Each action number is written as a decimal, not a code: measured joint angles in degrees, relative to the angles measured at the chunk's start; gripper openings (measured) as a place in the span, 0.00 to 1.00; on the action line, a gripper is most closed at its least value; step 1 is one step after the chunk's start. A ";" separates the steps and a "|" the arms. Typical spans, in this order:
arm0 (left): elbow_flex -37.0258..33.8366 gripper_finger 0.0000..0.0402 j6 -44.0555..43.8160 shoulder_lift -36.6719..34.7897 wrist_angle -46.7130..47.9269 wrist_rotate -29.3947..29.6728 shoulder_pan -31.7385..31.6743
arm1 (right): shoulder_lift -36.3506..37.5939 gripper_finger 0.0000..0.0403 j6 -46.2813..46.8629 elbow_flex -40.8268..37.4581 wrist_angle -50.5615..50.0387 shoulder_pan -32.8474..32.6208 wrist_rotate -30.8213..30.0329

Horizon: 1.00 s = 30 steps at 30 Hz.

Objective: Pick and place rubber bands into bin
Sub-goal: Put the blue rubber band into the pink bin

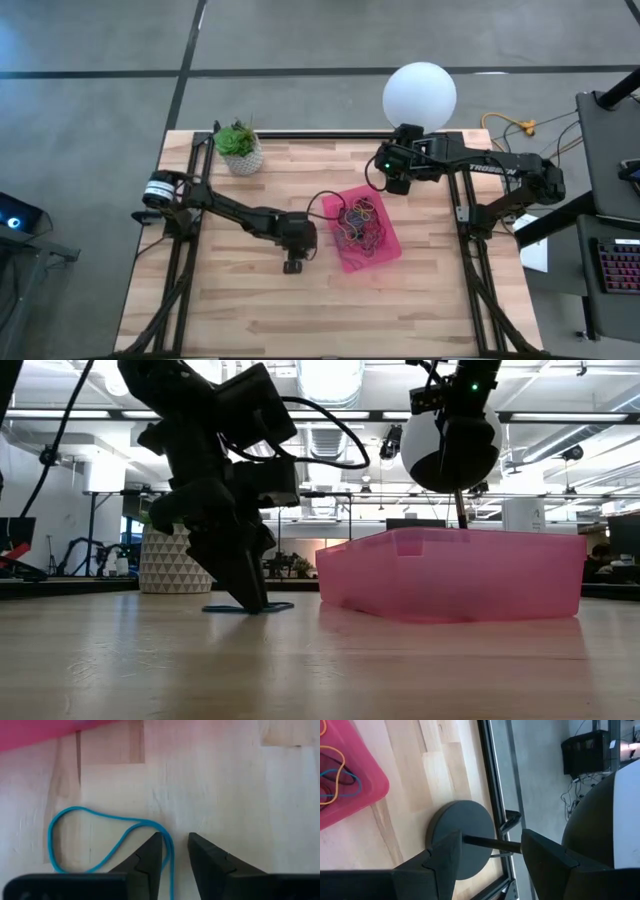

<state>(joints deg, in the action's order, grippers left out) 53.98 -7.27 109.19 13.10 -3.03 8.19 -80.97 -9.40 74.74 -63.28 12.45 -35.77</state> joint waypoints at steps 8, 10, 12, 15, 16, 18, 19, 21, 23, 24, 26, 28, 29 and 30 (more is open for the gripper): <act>-0.80 0.15 0.45 -0.04 -1.20 0.37 0.20 | 0.00 0.48 3.85 0.00 0.56 -0.02 -0.10; -1.09 0.13 1.33 -0.06 -1.53 0.16 0.22 | 0.00 0.48 4.51 0.00 0.66 -0.05 -0.15; -1.78 0.11 1.43 -0.11 -2.73 0.23 0.37 | 0.00 0.48 4.56 0.00 0.70 -0.04 -0.15; -2.63 0.06 1.61 -0.20 -4.24 1.63 0.92 | 0.00 0.48 4.60 0.00 0.88 -0.04 -0.15; -2.68 0.03 1.64 -0.20 -4.44 2.47 1.10 | 0.00 0.48 4.78 0.00 0.91 -0.04 -0.15; -2.99 0.01 1.69 -0.20 -5.20 4.50 1.37 | 0.00 0.48 4.78 0.00 0.95 -0.04 -0.15; -3.22 0.01 1.86 -0.22 -5.85 5.48 1.53 | 0.00 0.48 4.79 0.00 0.96 -0.04 -0.15; -3.41 0.00 2.33 -0.20 -6.87 6.90 1.64 | 0.00 0.48 4.80 0.00 1.10 -0.04 -0.15; -3.39 0.00 3.06 -0.20 -7.55 8.10 1.64 | 0.00 0.48 4.70 0.00 1.30 -0.04 -0.15; -3.39 0.00 3.31 -0.14 -8.01 8.46 1.62 | 0.00 0.48 4.57 0.00 1.60 -0.04 -0.15; -3.24 0.00 3.98 -0.30 -8.71 9.48 1.31 | 0.00 0.48 4.54 0.00 2.50 -0.04 -0.13; -2.92 0.00 5.88 -0.66 -9.34 10.87 1.00 | 0.00 0.48 4.54 0.00 2.79 -0.04 -0.11; -2.66 0.00 6.83 -1.25 -9.40 11.92 0.86 | 0.00 0.48 4.54 0.00 2.77 -0.04 -0.11; -2.42 0.00 7.98 -1.75 -9.50 13.14 0.68 | 0.00 0.48 4.56 0.00 2.77 -0.04 -0.11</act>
<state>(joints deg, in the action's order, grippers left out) 51.56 0.71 107.44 3.60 10.12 8.86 -80.97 -4.84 74.74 -60.51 12.40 -35.88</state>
